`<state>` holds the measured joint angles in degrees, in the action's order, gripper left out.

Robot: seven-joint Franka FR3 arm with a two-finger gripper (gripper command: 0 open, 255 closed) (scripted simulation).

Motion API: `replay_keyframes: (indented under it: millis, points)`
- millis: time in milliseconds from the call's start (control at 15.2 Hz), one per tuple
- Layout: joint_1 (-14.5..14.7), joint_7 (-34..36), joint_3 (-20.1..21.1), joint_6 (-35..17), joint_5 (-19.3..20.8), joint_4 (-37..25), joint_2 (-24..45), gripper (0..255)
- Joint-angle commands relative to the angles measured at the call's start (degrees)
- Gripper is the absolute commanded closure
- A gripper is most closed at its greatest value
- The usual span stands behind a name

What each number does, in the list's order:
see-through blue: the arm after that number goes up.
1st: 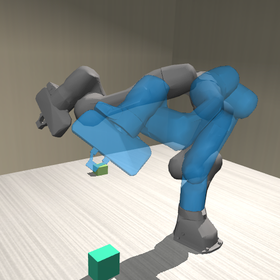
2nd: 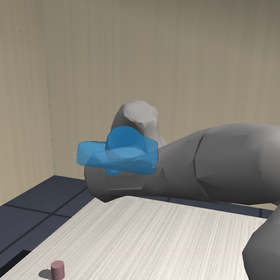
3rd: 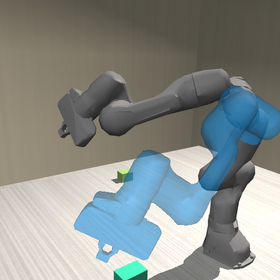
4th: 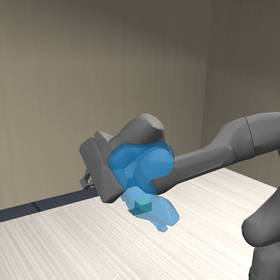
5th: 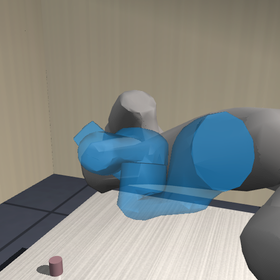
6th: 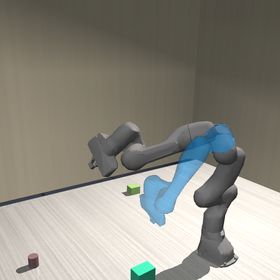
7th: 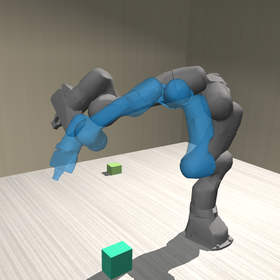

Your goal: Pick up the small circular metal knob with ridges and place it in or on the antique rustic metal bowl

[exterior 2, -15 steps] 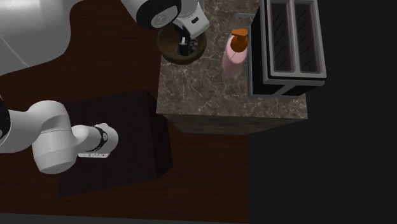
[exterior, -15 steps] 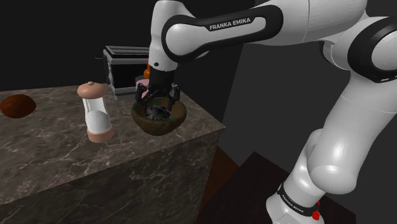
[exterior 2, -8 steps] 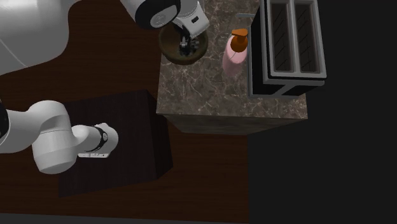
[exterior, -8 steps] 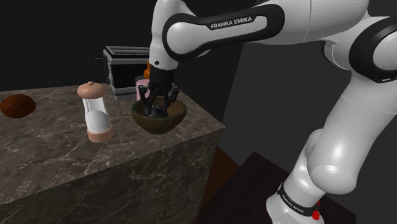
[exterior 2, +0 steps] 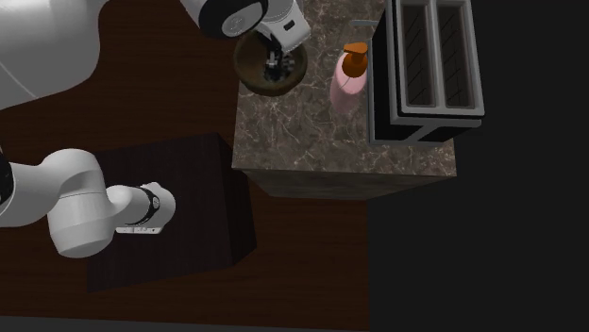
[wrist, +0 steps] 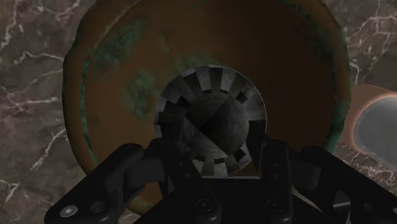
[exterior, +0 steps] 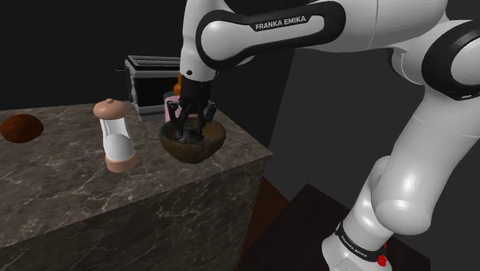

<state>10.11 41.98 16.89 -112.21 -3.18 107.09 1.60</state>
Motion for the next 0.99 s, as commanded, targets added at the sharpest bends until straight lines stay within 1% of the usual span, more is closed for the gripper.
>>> replay_keyframes:
  millis: [0, 924]
  points:
    - [0.0, 0.1, 0.0, 1.4, 0.0, -1.2, -0.1, 255]
    - [0.0, 0.6, 0.0, 12.2, 0.1, -12.1, 0.0, 255]
